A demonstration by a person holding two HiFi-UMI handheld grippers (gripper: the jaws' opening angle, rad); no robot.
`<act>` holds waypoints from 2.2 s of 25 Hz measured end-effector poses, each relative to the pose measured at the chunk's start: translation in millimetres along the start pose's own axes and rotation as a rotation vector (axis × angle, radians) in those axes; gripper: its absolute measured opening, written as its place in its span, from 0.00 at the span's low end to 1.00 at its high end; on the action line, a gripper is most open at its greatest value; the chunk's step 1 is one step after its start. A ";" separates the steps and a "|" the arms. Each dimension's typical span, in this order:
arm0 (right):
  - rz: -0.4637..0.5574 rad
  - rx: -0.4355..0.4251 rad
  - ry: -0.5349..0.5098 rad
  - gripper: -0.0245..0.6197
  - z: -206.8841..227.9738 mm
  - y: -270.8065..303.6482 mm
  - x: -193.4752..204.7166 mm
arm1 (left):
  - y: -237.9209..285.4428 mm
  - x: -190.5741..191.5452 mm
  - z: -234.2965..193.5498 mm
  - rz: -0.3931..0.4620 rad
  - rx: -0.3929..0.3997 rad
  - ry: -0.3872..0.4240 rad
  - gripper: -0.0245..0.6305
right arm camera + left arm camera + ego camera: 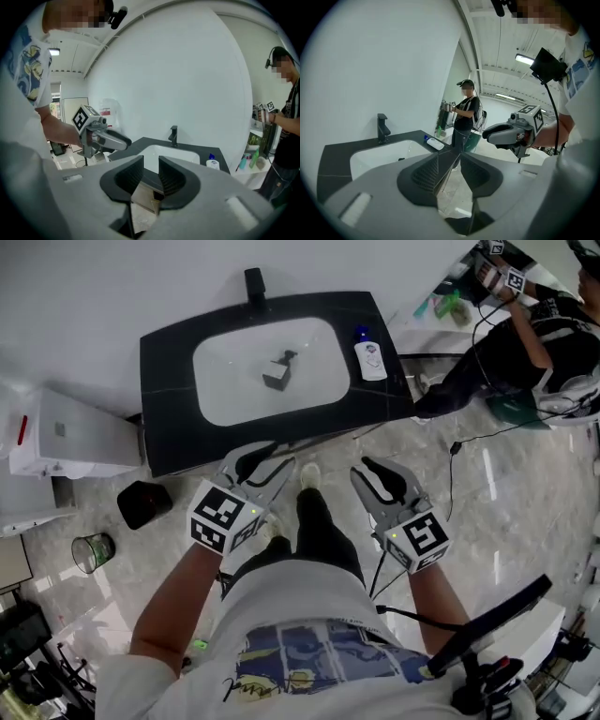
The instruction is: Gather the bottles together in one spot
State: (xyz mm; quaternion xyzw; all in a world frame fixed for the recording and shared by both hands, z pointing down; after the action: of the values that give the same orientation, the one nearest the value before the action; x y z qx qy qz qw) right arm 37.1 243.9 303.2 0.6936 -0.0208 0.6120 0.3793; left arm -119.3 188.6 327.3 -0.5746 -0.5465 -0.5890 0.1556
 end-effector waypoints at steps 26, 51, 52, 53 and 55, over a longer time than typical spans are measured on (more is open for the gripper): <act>-0.074 -0.114 0.116 0.18 191.2 144.1 -10.9 | 295.1 33.5 -265.5 -0.586 -0.232 -0.015 0.37; -0.198 -0.105 0.192 0.18 219.6 155.9 32.7 | 374.9 104.6 -321.0 -0.974 -0.223 -0.042 0.36; -0.200 -0.108 0.193 0.18 218.7 156.7 33.3 | 376.4 103.7 -321.8 -0.988 -0.212 -0.039 0.35; -0.198 -0.111 0.191 0.18 217.9 157.1 34.3 | 377.5 103.0 -321.3 -0.998 -0.203 -0.031 0.33; -0.195 -0.115 0.190 0.18 216.7 157.0 36.1 | 377.8 102.5 -316.7 -1.005 -0.193 -0.016 0.31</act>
State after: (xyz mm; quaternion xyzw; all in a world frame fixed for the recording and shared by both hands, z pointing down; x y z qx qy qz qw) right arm 149.2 28.4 421.1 0.6085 0.0476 0.6331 0.4761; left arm -3.1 -160.1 671.4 -0.2571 -0.6997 -0.6343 -0.2047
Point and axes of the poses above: the fingertips, and each gripper's own axes: y forward along the fingers, z to its right, x out of its underside, the point moved 4 cm from there along -y, backward along the fingers, and after that the axes turned 6 degrees about -z, right-handed, at the moved point
